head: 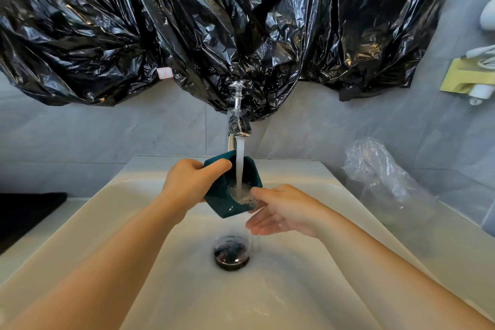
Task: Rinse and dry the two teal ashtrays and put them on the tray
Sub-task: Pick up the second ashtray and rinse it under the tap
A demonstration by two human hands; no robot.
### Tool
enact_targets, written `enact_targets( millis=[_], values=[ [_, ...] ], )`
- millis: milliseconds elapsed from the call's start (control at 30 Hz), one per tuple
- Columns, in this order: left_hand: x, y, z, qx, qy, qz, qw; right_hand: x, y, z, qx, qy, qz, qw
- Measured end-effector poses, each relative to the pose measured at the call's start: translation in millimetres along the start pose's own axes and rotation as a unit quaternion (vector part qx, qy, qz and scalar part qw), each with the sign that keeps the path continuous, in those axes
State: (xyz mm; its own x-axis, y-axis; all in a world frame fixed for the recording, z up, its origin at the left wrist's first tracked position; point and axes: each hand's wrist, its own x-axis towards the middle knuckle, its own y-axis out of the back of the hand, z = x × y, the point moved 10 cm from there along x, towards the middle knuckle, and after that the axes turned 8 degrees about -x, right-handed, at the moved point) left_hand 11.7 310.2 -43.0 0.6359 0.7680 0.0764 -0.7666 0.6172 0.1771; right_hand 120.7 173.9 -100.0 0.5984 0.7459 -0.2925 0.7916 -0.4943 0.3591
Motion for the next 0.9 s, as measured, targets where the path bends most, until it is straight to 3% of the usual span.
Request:
enact_targets(
  millis=[167, 367, 500, 700, 800, 900],
  values=[
    [0.8, 5.9, -0.9, 0.042, -0.010, 0.000, 0.999, 3.7, 21.6, -10.8, -0.053, 0.057, 0.075, 0.994],
    [-4.4, -14.3, -13.7, -0.022, 0.064, -0.074, 0.995, 1.9, -2.3, -14.1, 0.009, 0.074, -0.020, 0.997],
    [-4.3, -19.8, -21.9, -0.050, 0.095, -0.110, 0.988, 0.3, 3.3, -13.7, 0.011, 0.070, 0.012, 0.997],
    [-7.3, -22.5, -20.9, -0.044, 0.121, -0.141, 0.982, 2.8, 2.8, -0.1, 0.179, 0.014, 0.038, 0.983],
    [-3.5, -18.9, -20.8, -0.073, 0.113, -0.104, 0.985, 1.0, -9.1, 0.4, 0.260, -0.011, -0.017, 0.965],
    [2.7, -3.5, -14.3, -0.086, 0.075, -0.024, 0.993, -0.6, -16.4, 5.9, 0.196, -0.047, -0.071, 0.977]
  ],
)
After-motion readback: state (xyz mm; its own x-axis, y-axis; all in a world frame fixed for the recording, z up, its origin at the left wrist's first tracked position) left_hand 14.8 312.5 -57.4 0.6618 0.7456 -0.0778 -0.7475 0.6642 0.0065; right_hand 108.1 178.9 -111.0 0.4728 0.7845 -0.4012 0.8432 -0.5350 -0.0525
